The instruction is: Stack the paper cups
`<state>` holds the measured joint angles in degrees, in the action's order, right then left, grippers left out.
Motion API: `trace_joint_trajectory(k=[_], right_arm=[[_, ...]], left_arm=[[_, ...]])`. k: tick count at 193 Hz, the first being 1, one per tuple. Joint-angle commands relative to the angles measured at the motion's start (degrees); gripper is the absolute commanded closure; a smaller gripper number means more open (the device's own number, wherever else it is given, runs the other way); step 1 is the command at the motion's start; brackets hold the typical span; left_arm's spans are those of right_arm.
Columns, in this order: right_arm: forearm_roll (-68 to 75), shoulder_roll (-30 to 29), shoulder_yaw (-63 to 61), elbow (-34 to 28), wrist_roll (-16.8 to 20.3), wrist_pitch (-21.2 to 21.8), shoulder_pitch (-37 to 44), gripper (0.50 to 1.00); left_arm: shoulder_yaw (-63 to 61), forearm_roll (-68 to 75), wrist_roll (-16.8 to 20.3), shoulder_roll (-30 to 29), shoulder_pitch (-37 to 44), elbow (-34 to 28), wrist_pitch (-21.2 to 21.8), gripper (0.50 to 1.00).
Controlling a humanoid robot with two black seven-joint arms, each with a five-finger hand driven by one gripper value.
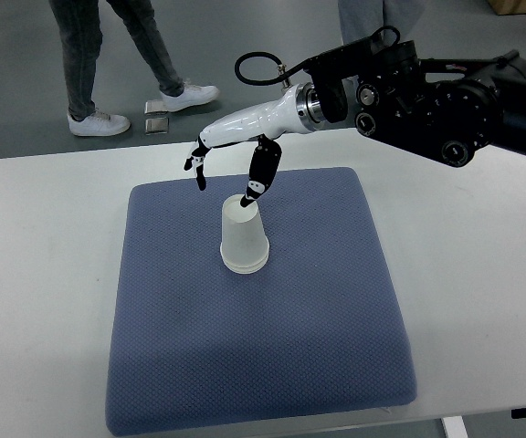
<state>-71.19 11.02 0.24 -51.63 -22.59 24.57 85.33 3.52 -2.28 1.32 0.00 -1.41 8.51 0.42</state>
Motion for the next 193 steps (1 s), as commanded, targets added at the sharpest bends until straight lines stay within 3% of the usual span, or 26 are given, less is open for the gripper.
trace_joint_trajectory(k=[1,70,121,193], right_arm=[[0.0,0.6,-2.8,0.2,0.3,0.3,0.0,0.599],[9.1,1.6,-12.3,6.1,0.6,-1.3,-2.0,0.599],[26.6,1.5,-13.1,11.7,0.6,-8.3,-5.0,0.599],[54.3,1.7,-13.2,14.3,0.5,-17.5,-6.8,0.599]], left_arm=[[0.0,0.0,0.0,0.0,0.0,0.0,0.0,0.5],[0.0,0.0,0.0,0.0,0.0,-0.1,0.0,0.5],[0.0,0.0,0.0,0.0,0.0,0.0,0.0,0.5],[0.0,0.0,0.0,0.0,0.0,0.0,-0.1,0.5]])
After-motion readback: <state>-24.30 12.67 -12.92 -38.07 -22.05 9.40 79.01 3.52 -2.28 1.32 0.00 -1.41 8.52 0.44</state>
